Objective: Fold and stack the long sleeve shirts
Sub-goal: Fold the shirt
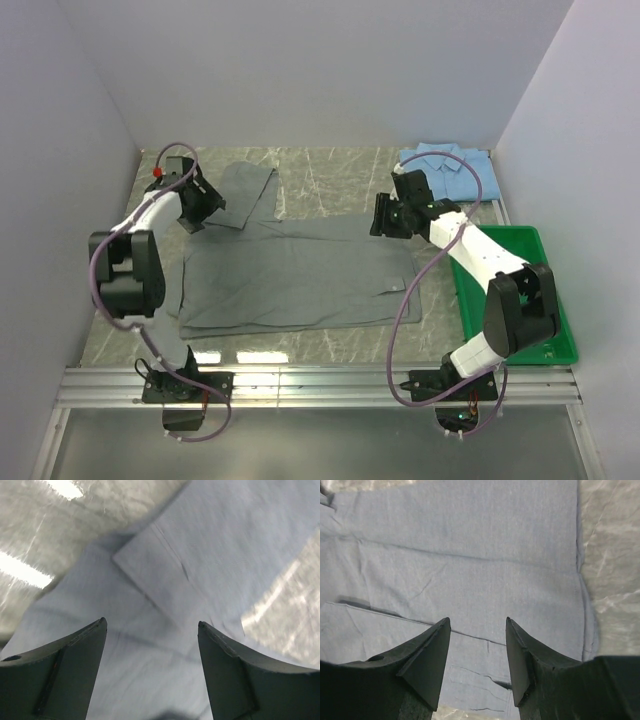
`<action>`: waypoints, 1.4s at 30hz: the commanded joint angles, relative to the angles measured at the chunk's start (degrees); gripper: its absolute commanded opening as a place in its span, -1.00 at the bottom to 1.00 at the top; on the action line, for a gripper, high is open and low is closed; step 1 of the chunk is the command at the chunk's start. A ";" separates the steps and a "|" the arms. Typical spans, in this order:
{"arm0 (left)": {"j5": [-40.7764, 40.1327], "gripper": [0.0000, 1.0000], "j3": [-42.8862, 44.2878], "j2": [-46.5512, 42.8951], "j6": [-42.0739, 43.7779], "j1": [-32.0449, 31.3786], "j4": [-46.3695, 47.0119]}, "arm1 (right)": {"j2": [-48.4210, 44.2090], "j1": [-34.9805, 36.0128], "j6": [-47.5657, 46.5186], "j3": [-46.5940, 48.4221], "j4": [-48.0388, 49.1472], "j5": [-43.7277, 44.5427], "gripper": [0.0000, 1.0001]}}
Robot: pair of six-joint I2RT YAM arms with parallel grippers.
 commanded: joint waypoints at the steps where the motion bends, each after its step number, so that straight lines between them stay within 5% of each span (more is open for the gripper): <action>1: 1.04 0.58 5.09 4.44 -2.72 0.22 2.22 | -2.95 0.07 1.74 -1.68 5.11 -1.24 0.11; 20: 1.04 0.41 12.04 16.49 -7.12 -0.31 -0.07 | 2.32 -0.72 2.27 -0.81 4.94 -3.53 0.10; 28: 1.04 -0.18 13.71 17.63 -6.68 -0.31 1.51 | 3.81 -0.81 2.18 0.16 4.94 -4.67 0.08; 34: 1.04 -0.96 14.15 18.16 -5.62 -0.40 3.80 | 3.81 -0.81 2.18 -0.54 5.11 -5.28 0.08; 42: 2.27 -0.99 15.38 11.23 -2.90 -1.19 6.17 | 1.97 -0.90 2.27 -0.28 5.29 -4.50 0.07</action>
